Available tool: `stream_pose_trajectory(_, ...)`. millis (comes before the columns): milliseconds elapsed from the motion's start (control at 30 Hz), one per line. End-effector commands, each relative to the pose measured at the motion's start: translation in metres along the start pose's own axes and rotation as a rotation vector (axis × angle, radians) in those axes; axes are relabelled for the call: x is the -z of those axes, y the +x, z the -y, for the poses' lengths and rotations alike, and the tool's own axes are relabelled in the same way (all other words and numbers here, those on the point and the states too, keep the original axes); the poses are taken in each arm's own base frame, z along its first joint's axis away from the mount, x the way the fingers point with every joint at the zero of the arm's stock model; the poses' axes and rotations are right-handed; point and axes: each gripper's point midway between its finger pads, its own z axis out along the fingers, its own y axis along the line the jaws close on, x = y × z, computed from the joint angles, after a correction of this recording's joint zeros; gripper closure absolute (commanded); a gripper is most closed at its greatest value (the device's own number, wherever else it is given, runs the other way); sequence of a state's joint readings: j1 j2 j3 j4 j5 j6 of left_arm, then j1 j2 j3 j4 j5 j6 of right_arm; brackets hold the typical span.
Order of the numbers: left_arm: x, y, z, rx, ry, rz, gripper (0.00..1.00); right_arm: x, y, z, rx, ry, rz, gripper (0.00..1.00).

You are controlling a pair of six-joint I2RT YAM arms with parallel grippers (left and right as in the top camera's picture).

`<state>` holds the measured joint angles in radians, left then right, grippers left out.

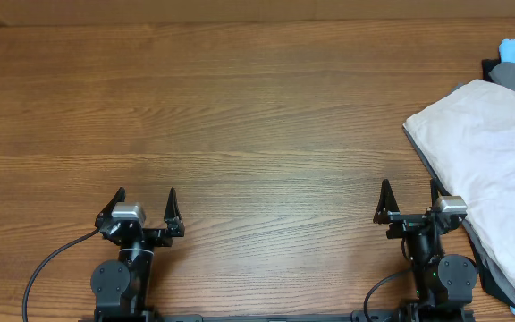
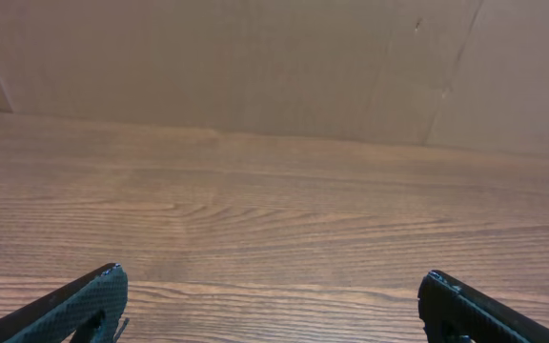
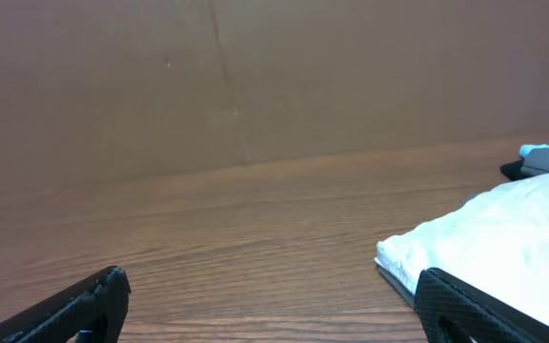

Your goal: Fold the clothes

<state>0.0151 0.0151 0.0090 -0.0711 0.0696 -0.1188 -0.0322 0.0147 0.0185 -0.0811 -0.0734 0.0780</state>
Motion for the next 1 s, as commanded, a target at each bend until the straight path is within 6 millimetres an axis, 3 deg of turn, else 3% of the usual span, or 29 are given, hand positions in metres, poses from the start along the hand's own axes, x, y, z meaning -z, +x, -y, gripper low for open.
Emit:
stream_pose_trajectory(0,0.0,0.0,-0.003,-0.026,-0.016,0.007,0.0,0.0,0.001,0.003,0.004,0.011,0.008,0.0)
stream_pose_trajectory(267,0.0,0.0,-0.003,-0.025,-0.016,0.006,0.0,0.0,0.001,0.003,-0.085,0.013,0.009,0.0)
stream_pose_trajectory(433,0.006,0.0,-0.002,0.096,-0.023,-0.057,0.0,0.007,-0.016,-0.001,-0.133,0.012,-0.014,0.0)
stream_pose_trajectory(700,0.023,-0.045,0.002,0.089,-0.037,-0.083,0.0,0.002,-0.048,-0.004,-0.14,0.037,-0.091,0.0)
stream_pose_trajectory(833,0.02,-0.051,0.003,0.094,-0.052,-0.164,0.0,-0.01,-0.055,-0.003,-0.143,0.06,-0.182,0.0)
stream_pose_trajectory(967,0.006,-0.059,0.003,0.086,-0.072,-0.315,0.0,-0.03,-0.056,-0.001,-0.113,0.102,-0.416,0.0)
